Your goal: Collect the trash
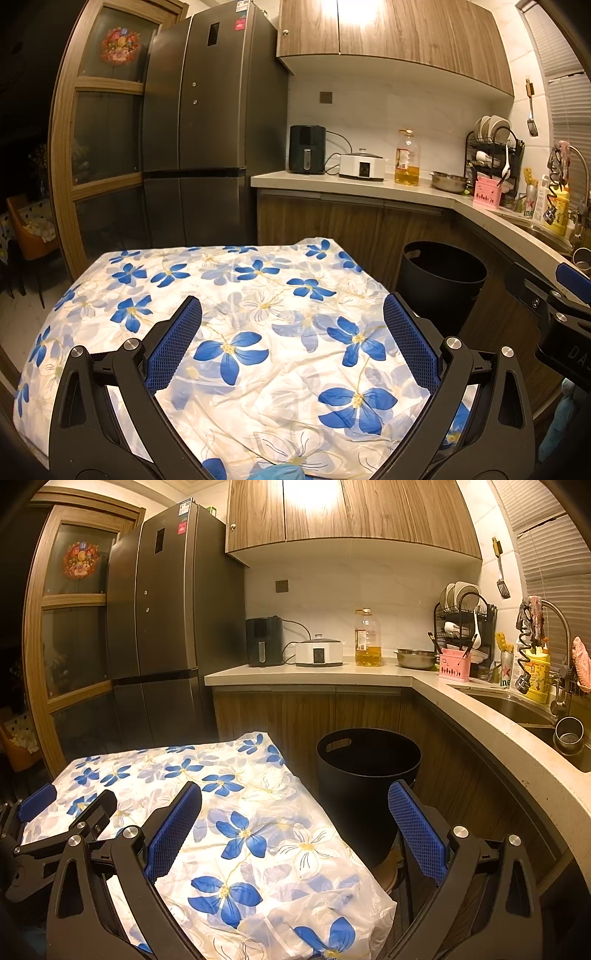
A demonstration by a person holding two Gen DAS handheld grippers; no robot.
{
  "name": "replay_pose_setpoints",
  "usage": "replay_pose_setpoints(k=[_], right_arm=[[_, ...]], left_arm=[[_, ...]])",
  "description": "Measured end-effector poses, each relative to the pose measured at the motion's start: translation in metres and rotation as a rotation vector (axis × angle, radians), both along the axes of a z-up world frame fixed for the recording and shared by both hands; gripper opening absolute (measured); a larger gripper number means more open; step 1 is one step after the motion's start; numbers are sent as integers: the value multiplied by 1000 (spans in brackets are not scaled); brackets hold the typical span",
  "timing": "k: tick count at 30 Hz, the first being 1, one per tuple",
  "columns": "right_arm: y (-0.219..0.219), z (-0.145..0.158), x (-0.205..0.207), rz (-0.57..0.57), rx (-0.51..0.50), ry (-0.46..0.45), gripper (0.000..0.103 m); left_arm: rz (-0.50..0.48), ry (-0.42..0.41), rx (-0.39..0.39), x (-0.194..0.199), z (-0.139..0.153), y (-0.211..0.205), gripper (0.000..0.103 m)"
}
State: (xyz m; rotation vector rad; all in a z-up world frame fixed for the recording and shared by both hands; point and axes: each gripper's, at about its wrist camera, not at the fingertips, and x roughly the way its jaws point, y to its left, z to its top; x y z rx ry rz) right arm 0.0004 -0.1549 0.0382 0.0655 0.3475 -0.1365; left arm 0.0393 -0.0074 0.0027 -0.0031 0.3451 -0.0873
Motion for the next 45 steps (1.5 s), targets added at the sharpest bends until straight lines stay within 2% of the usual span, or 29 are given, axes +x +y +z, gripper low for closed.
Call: replay_pose_setpoints(k=[23, 29, 45], right_arm=[[-1, 3, 0, -8, 4, -6, 97], [-1, 3, 0, -10, 5, -7, 97], [-3, 2, -1, -18, 10, -10, 97]], left_arm=[[-20, 7, 7, -1, 1, -1, 97], [-45, 19, 22, 0, 0, -4, 90], [-46, 15, 23, -1, 1, -5, 90]])
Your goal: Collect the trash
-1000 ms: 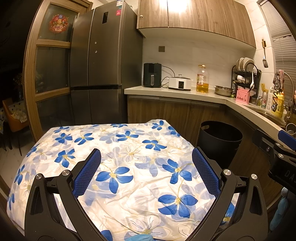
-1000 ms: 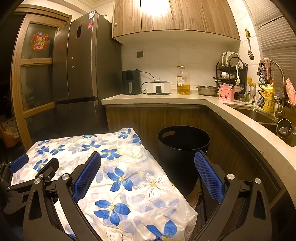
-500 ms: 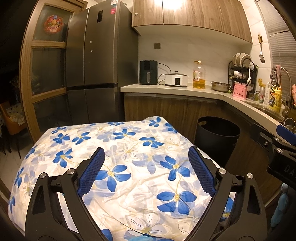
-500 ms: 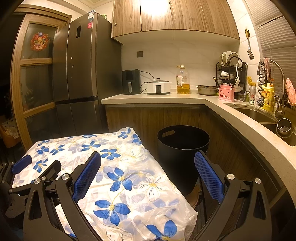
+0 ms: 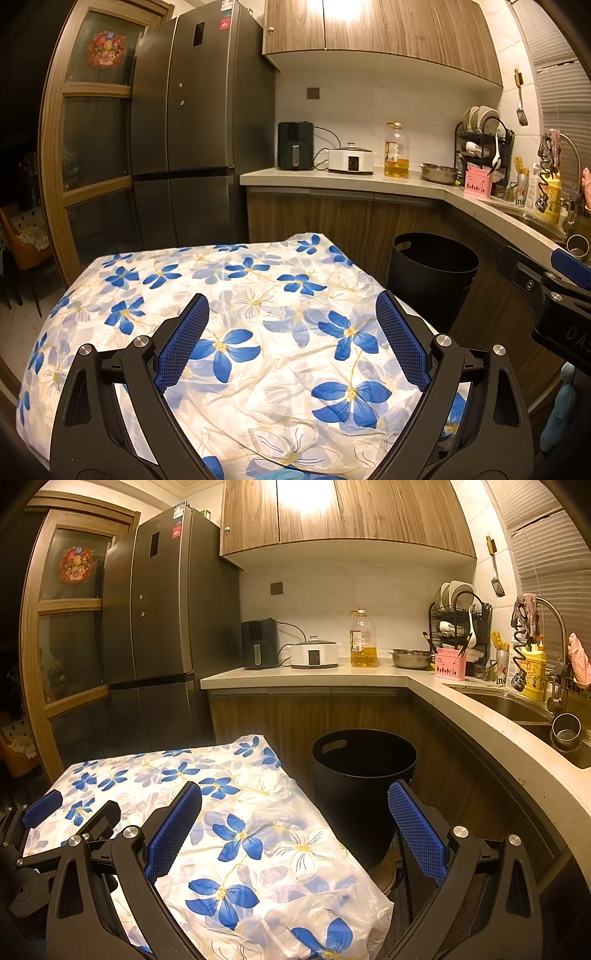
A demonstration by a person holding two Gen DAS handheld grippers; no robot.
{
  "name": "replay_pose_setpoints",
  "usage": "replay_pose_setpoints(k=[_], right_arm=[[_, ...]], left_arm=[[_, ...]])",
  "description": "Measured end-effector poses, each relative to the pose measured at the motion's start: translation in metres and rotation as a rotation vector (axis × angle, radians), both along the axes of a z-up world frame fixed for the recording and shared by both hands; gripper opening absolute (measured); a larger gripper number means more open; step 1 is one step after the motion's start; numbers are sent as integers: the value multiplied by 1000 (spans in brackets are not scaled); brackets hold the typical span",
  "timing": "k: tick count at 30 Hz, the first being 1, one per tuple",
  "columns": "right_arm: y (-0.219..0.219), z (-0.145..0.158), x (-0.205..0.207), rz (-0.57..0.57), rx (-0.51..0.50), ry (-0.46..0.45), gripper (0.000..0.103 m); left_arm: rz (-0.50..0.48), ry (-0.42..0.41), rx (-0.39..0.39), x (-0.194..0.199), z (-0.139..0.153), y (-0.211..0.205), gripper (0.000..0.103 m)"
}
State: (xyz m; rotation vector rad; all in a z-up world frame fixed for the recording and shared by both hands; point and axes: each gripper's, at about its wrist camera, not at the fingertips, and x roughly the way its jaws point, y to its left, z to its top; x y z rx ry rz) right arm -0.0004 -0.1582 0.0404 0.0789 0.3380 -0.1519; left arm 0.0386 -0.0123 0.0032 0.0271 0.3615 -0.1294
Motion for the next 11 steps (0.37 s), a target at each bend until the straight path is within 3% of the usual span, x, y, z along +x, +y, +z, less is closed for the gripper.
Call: replay_pose_setpoints(k=[11], right_arm=[[-3, -3, -1, -10, 11, -3, 97]], left_arm=[[-4, 6, -21, 0, 0, 5, 92]])
